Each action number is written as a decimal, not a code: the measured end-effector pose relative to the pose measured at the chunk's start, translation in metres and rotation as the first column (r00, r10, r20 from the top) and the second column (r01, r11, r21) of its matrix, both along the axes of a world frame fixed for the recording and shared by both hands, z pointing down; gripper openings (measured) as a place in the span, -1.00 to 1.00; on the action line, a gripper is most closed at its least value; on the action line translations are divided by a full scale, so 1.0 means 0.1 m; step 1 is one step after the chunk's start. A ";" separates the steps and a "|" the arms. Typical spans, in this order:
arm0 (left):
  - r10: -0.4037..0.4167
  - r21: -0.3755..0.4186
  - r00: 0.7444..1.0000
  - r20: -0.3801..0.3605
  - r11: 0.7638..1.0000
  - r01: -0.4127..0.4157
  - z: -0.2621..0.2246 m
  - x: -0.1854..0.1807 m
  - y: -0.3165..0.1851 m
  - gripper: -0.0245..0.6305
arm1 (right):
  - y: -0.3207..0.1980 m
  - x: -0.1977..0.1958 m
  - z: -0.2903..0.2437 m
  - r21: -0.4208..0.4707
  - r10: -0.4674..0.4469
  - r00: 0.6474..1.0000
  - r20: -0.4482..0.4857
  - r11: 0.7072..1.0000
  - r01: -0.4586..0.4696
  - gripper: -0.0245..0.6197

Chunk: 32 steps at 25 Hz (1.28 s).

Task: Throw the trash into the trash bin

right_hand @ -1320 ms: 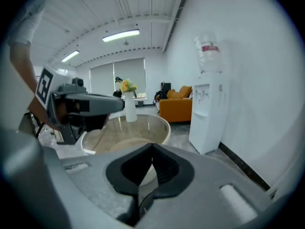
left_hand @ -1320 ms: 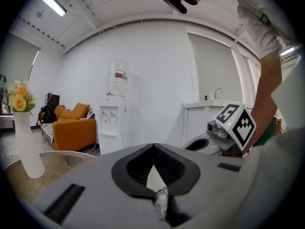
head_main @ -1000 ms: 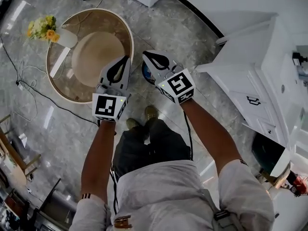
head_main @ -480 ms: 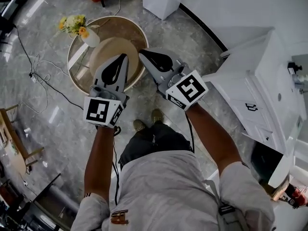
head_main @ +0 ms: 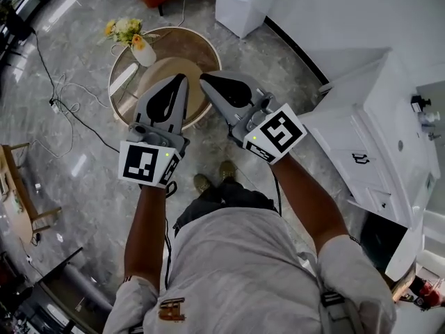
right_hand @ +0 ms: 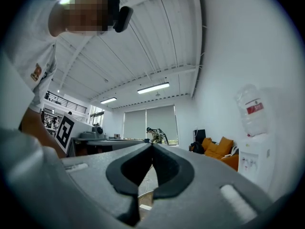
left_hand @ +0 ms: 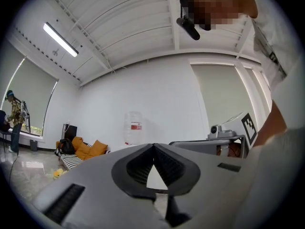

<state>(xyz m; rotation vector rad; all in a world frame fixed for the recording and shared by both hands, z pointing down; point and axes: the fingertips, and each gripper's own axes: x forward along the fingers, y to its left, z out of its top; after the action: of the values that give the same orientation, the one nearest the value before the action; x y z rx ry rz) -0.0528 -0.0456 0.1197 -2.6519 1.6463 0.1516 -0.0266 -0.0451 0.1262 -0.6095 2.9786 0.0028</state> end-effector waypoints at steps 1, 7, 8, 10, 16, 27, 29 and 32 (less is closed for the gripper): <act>0.000 0.006 1.000 0.003 1.000 0.000 -0.03 0.00 0.04 -0.93 | 0.04 0.00 -0.03 0.003 0.000 1.000 0.001 1.000 0.000 -0.92; -0.007 0.024 1.000 0.004 1.000 0.007 -0.13 -0.05 0.24 -0.93 | 0.20 -0.02 -0.13 0.021 -0.007 1.000 -0.006 1.000 0.007 -0.92; -0.008 0.024 1.000 0.002 1.000 0.008 -0.14 -0.05 0.26 -0.93 | 0.22 -0.02 -0.13 0.018 -0.008 1.000 -0.006 1.000 0.008 -0.92; -0.011 0.025 1.000 -0.001 1.000 0.011 -0.16 -0.07 0.30 -0.93 | 0.24 -0.03 -0.13 0.012 -0.007 1.000 -0.006 1.000 0.007 -0.92; -0.011 0.026 1.000 -0.002 1.000 0.011 -0.20 -0.09 0.36 -0.93 | 0.30 -0.06 -0.14 0.010 -0.009 1.000 -0.012 1.000 0.009 -0.92; -0.002 0.024 1.000 -0.007 1.000 0.002 -0.19 -0.05 0.42 -0.93 | 0.35 -0.01 -0.15 0.022 0.010 1.000 -0.020 1.000 -0.009 -0.92; 0.000 0.024 1.000 -0.006 1.000 0.000 -0.19 -0.04 0.41 -0.93 | 0.34 0.01 -0.14 0.019 0.015 1.000 -0.019 1.000 -0.015 -0.92; 0.002 0.022 1.000 -0.008 1.000 -0.002 -0.18 -0.04 0.40 -0.93 | 0.33 0.01 -0.13 0.018 0.019 1.000 -0.019 1.000 -0.019 -0.92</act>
<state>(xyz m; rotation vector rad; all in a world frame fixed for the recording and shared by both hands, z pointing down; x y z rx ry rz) -0.0567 -0.0056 0.1016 -2.6408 1.6343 0.1798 -0.0255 -0.0125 0.1130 -0.6396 2.9880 0.0374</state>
